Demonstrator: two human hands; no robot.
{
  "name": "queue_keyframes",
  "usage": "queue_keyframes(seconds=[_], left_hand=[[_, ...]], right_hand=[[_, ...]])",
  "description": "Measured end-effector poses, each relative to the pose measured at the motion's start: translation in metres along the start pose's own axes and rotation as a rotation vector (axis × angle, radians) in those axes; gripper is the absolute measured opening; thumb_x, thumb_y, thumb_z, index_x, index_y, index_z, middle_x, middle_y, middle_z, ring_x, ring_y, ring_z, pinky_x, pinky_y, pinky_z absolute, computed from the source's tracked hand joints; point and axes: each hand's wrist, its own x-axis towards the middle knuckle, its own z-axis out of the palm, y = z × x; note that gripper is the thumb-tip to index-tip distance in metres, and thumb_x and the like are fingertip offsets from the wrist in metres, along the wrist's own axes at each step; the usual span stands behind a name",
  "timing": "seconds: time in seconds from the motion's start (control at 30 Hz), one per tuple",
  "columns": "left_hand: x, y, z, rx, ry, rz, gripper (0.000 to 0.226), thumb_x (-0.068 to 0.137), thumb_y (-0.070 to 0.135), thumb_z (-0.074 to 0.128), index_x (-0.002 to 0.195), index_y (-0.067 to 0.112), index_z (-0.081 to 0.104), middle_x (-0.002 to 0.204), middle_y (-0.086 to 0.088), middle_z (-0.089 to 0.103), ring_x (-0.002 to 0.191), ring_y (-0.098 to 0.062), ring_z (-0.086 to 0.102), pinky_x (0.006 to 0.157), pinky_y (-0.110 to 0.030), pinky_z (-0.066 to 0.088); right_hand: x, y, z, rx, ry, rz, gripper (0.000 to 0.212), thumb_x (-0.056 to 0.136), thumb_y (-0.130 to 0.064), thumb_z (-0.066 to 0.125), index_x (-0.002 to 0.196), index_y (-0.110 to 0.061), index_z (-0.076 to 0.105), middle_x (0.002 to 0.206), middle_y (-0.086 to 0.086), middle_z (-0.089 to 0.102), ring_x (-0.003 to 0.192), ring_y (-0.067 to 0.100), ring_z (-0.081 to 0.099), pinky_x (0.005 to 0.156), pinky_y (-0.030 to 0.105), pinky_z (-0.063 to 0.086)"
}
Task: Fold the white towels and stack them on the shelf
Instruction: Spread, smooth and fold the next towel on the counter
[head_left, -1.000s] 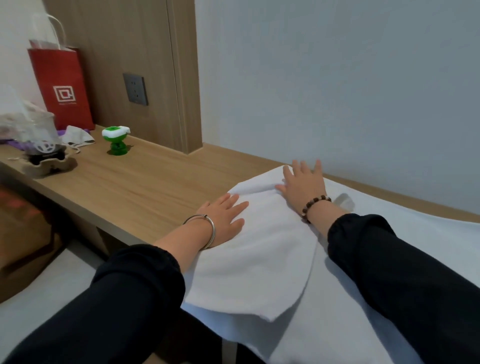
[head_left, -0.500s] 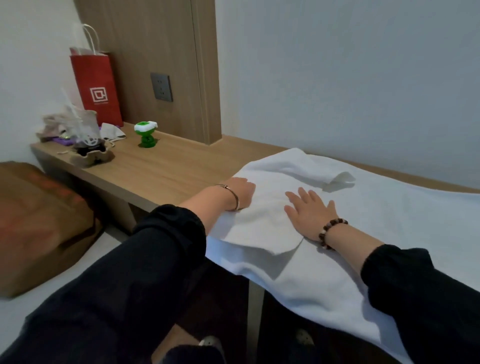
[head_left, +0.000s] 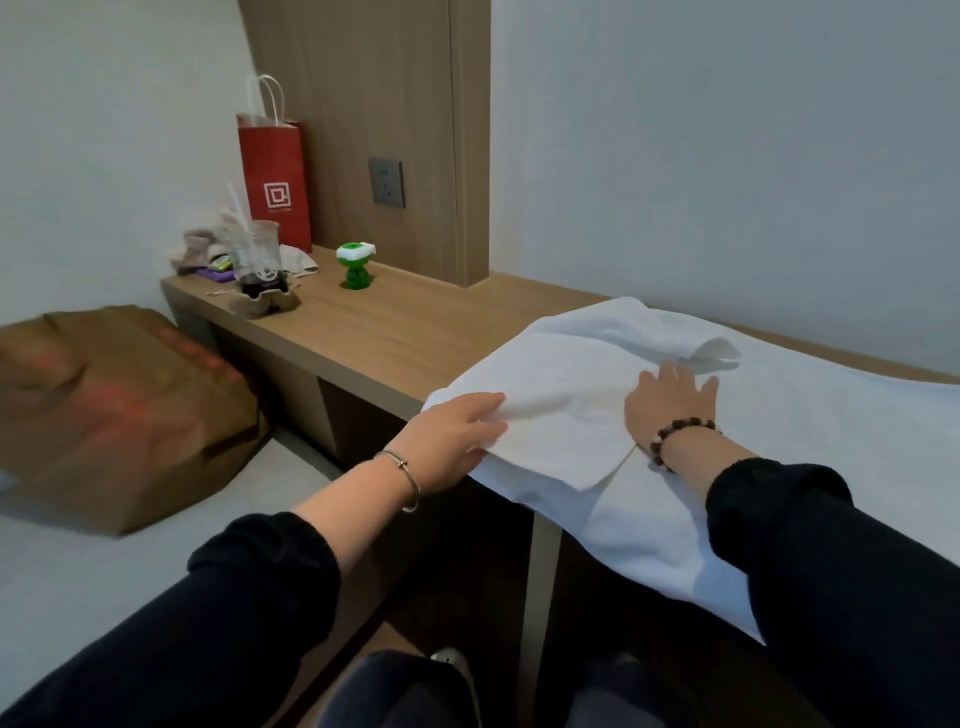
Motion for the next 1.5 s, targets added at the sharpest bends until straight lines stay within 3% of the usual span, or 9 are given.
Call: queue_keyframes(seconds=[0.07,0.17,0.3,0.47,0.9,1.03,1.2,1.3,1.5], left_hand=[[-0.01,0.0,0.009,0.006,0.261,0.025,0.022,0.064,-0.005,0.08,0.084,0.003,0.072,0.117,-0.02,0.064,0.103,-0.035,0.065,0.075,-0.044,0.058],[-0.02,-0.013,0.025,-0.126,0.468,-0.286,0.02,0.073,0.002,0.072,0.091,0.007,0.069,0.122,-0.013,0.06,0.111,-0.03,0.056,0.092,-0.037,0.046],[-0.024,-0.026,0.041,-0.621,0.417,-0.869,0.036,0.084,0.018,0.066,0.115,0.027,0.05,0.106,0.009,0.057,0.1,-0.009,0.055,0.078,-0.019,0.043],[-0.011,-0.025,0.045,-0.857,0.475,-1.076,0.013,0.087,0.021,0.063,0.099,0.02,0.056,0.067,0.003,0.061,0.063,-0.014,0.059,0.064,-0.034,0.056],[-0.018,-0.028,0.012,-1.955,0.348,-1.077,0.024,0.091,0.018,0.06,0.113,0.009,0.058,0.08,-0.003,0.057,0.06,-0.01,0.047,0.046,-0.017,0.043],[-0.013,-0.028,0.011,-1.683,0.322,-1.059,0.01,0.088,0.016,0.063,0.094,0.008,0.062,0.074,-0.004,0.055,0.058,-0.011,0.044,0.05,-0.02,0.036],[-0.031,-0.035,0.019,-0.616,0.532,-0.896,0.012,0.084,0.019,0.065,0.075,0.014,0.059,0.06,0.002,0.055,0.054,-0.013,0.049,0.052,-0.024,0.042],[-0.06,-0.038,0.032,-0.022,0.341,-0.618,0.014,0.085,0.013,0.055,0.073,0.018,0.048,0.061,0.006,0.049,0.057,-0.019,0.054,0.053,-0.031,0.047],[-0.04,-0.012,0.032,0.156,0.361,-0.318,0.035,0.063,0.002,0.069,0.095,0.006,0.057,0.103,-0.014,0.06,0.085,-0.035,0.058,0.07,-0.039,0.047]], right_hand=[[-0.007,-0.009,-0.006,-0.039,0.06,0.081,0.049,0.099,-0.029,0.025,0.146,-0.014,0.025,0.157,0.009,0.016,0.143,0.03,0.018,0.113,0.056,0.015],[-0.016,-0.016,0.0,0.131,-0.004,0.055,0.047,0.1,-0.037,0.022,0.142,-0.016,0.03,0.149,0.009,0.031,0.134,0.031,0.031,0.107,0.053,0.028],[-0.02,-0.008,0.014,0.198,-0.065,-0.02,0.058,0.098,-0.048,0.017,0.148,-0.019,0.024,0.156,0.005,0.019,0.141,0.029,0.02,0.112,0.051,0.019],[-0.021,-0.01,0.014,0.161,-0.101,-0.02,0.061,0.098,-0.051,0.015,0.151,-0.022,0.015,0.16,0.002,0.005,0.145,0.028,0.01,0.115,0.051,0.012],[-0.02,-0.012,0.017,0.171,-0.065,0.001,0.058,0.098,-0.048,0.017,0.15,-0.023,0.019,0.159,0.002,0.011,0.144,0.027,0.012,0.115,0.051,0.014],[-0.021,-0.013,0.016,0.174,-0.066,0.0,0.057,0.099,-0.047,0.017,0.151,-0.023,0.018,0.159,0.002,0.01,0.144,0.027,0.012,0.115,0.05,0.014],[-0.021,-0.011,0.016,0.168,-0.053,-0.001,0.056,0.098,-0.045,0.018,0.15,-0.022,0.02,0.158,0.002,0.014,0.143,0.027,0.015,0.114,0.05,0.017],[-0.021,-0.011,0.015,0.17,-0.052,0.003,0.057,0.098,-0.045,0.018,0.15,-0.022,0.02,0.158,0.002,0.015,0.143,0.026,0.016,0.114,0.049,0.017],[-0.022,-0.011,0.014,0.185,-0.077,0.003,0.06,0.097,-0.049,0.02,0.15,-0.02,0.017,0.16,0.005,0.007,0.145,0.026,0.011,0.116,0.049,0.012]])
